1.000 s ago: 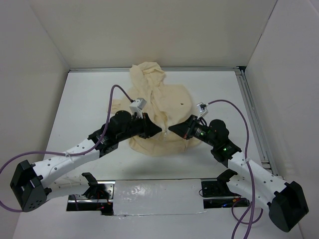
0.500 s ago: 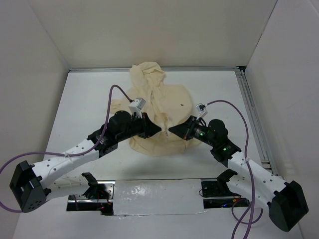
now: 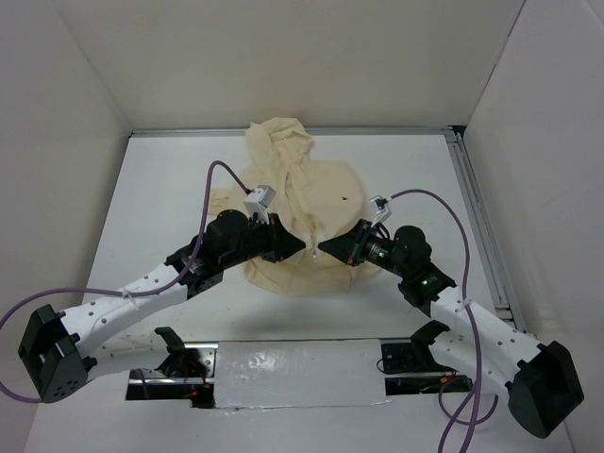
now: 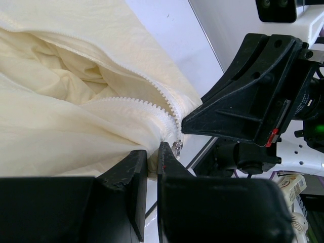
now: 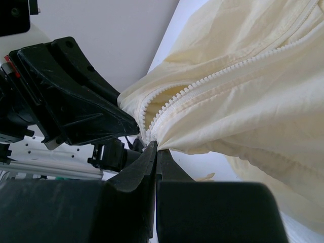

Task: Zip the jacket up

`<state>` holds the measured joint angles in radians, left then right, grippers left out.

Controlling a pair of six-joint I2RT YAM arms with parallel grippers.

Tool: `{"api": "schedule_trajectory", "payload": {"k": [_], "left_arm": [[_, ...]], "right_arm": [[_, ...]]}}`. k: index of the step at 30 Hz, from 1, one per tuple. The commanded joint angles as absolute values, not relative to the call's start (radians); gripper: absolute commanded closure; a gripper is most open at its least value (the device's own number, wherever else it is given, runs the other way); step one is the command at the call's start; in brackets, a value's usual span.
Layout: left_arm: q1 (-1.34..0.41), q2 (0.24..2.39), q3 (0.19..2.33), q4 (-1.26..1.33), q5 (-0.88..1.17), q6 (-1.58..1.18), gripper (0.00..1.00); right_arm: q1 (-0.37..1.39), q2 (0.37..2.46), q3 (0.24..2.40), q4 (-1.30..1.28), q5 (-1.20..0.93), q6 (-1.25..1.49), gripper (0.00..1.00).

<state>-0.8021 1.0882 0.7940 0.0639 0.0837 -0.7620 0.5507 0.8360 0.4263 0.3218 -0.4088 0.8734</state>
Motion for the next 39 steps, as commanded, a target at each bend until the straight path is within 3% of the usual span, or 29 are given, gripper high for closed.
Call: {"api": "schedule_trajectory", "payload": {"k": [1,39], "left_arm": [[-0.808,1.063,0.802,0.112,0.103,-0.752,1.0],[-0.808,1.042,0.782,0.127,0.103,-0.75,1.0]], "right_arm": [[0.546,0.844,0.466,0.384,-0.423,0.874,1.0],[0.514,0.841,0.451,0.365,-0.473,0.903,1.0]]}}
